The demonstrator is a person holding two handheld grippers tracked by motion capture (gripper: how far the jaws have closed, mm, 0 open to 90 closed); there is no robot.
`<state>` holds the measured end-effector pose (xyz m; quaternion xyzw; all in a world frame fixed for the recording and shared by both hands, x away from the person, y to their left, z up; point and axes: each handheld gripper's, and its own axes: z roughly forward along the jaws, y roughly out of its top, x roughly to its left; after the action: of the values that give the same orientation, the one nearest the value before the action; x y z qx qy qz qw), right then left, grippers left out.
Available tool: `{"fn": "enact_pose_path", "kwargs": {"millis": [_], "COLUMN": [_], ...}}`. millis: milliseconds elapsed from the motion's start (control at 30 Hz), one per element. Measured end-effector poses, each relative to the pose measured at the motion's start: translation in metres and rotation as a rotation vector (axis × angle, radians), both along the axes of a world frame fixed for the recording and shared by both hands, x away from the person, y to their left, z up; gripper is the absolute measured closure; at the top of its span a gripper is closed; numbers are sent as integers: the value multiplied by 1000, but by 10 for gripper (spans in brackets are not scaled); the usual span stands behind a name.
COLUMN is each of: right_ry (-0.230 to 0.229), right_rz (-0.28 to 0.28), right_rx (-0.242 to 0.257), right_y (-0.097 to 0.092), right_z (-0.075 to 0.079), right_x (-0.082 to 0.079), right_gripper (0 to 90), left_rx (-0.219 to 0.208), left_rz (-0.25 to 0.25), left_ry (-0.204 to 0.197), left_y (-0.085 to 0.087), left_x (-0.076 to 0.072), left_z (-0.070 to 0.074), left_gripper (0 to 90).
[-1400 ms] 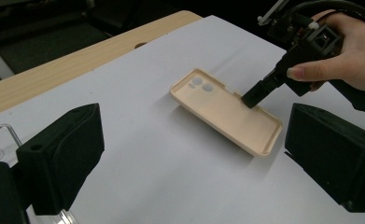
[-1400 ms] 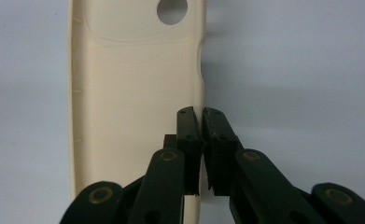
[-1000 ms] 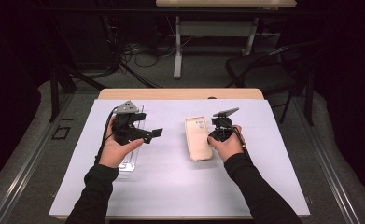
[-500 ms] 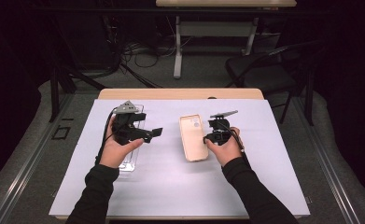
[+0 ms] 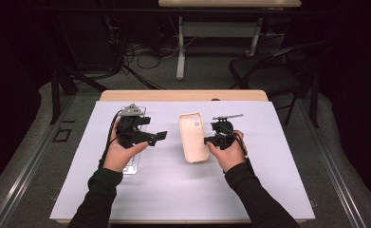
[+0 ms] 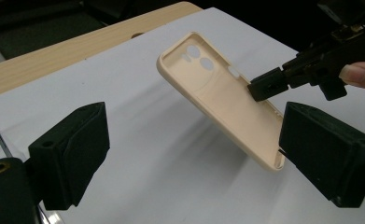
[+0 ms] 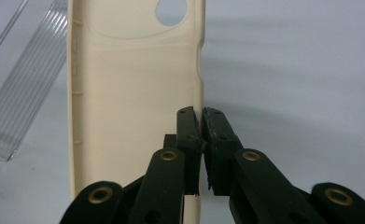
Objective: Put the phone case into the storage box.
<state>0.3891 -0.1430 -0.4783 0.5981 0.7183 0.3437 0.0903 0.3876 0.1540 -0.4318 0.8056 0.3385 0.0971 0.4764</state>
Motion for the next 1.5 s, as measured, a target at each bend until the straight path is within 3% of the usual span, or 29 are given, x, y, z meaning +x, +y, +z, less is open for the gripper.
{"fn": "enact_pose_path", "kwargs": {"millis": [433, 800, 1133, 1500], "right_ry": [-75, -107, -123, -176], "right_rz": [-2, 6, 13, 20], "right_rx": [35, 44, 56, 75], "right_y": [0, 3, 5, 8], "right_z": [10, 14, 17, 20], "right_x": [-9, -14, -17, -20], "right_gripper": [860, 859, 859, 859], "left_rx": [-44, -66, -87, -98], "left_rz": [-9, -44, -35, -27], "left_ry": [33, 112, 180, 176], "left_y": [-7, -20, -24, -24], "left_x": [-1, -2, -1, -2], "left_z": [-5, -13, -21, -20], "left_gripper": [160, 256, 321, 324]}}
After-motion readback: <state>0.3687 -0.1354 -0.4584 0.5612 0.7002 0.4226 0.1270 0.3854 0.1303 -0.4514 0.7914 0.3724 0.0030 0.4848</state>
